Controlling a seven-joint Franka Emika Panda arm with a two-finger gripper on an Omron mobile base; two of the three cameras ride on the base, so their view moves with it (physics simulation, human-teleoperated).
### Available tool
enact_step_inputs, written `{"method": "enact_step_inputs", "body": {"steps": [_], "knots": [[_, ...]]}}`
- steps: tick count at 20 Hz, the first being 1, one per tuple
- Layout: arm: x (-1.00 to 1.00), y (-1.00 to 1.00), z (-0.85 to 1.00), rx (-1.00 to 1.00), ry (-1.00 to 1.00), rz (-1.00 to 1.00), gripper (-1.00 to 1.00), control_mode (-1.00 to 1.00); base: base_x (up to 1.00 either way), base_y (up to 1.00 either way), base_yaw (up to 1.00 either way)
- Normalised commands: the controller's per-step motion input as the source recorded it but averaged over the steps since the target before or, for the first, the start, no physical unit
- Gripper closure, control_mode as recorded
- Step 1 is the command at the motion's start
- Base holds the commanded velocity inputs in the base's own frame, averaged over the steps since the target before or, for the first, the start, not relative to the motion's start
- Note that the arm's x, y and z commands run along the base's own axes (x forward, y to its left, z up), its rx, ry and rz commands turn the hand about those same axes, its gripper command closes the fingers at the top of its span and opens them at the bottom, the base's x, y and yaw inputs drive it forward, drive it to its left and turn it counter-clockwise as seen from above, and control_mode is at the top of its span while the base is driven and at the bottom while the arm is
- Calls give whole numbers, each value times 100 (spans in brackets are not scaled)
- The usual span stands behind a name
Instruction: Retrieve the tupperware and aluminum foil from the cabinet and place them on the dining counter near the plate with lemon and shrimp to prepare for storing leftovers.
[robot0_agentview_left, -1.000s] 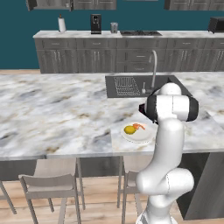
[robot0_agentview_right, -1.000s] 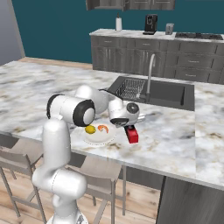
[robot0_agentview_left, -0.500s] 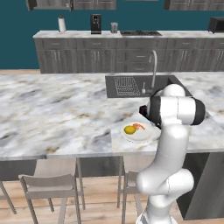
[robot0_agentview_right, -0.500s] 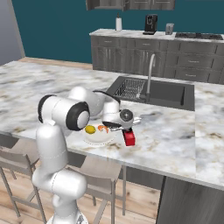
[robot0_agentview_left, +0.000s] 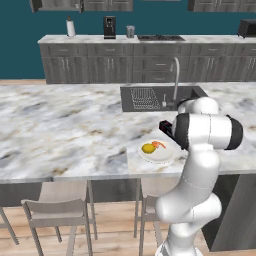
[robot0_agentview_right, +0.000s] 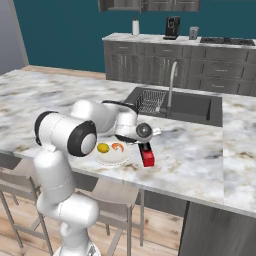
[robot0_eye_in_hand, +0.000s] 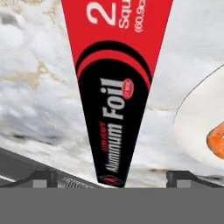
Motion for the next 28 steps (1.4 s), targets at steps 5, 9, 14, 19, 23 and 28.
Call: {"method": "enact_step_inputs", "body": {"steps": [5,9,14,19,23,28], "knots": [[-19,0,100,-9,-2,0,-100,-100,0,0,0],[-79,-1,100,-25,0,17,-100,-100,0,0,0],[-98,5,100,-37,-1,34,-100,-100,0,0,0],[-87,40,100,-39,-1,37,-100,-100,0,0,0],[-54,47,100,-35,0,33,-100,-100,0,0,0],[-69,60,87,-43,20,18,-100,-100,0,0,0]]}}
